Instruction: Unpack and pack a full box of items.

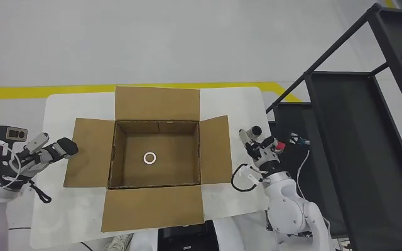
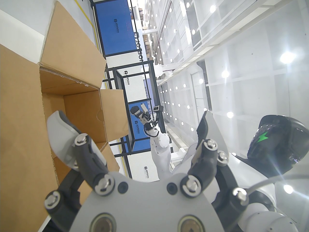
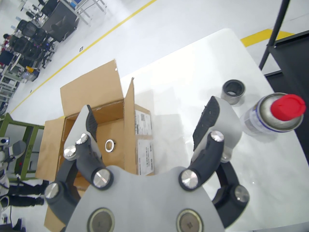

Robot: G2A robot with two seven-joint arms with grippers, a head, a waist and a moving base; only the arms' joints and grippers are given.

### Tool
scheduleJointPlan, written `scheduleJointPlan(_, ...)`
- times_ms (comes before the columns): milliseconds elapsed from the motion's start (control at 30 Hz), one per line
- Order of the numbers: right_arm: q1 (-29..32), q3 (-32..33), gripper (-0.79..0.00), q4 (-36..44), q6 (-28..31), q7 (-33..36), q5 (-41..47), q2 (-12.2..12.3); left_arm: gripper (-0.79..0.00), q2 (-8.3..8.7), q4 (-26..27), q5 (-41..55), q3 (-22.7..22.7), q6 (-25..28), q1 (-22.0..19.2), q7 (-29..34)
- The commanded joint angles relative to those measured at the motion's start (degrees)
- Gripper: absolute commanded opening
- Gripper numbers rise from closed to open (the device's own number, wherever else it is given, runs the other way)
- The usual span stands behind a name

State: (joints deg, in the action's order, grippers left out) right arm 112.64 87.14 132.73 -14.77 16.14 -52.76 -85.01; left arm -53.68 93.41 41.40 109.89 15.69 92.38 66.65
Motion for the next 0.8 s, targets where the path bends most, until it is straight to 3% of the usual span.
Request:
scheduleJointPlan(0,0.1,2.6,0.000,-1.3,1.1,-3.7,2.2,0.0,0.000,0.00,0.0,0.0,0.0,0.0,0.0,0.0)
scheduleJointPlan(333,-2.5,9.9,0.000,-14.0,5.1,-18.7,3.7,0.2,0.000,0.00,0.0,0.0,0.0,0.0,0.0,0.0)
scheduleJointPlan(567,-4.6,9.3,0.000,-22.9,10.6,-25.2,0.4,0.4,0.000,0.00,0.0,0.0,0.0,0.0,0.0,0.0)
scheduleJointPlan(767,-5.2,7.0,0.000,-28.9,11.8,-28.8,-6.3,0.5,0.000,0.00,0.0,0.0,0.0,0.0,0.0,0.0)
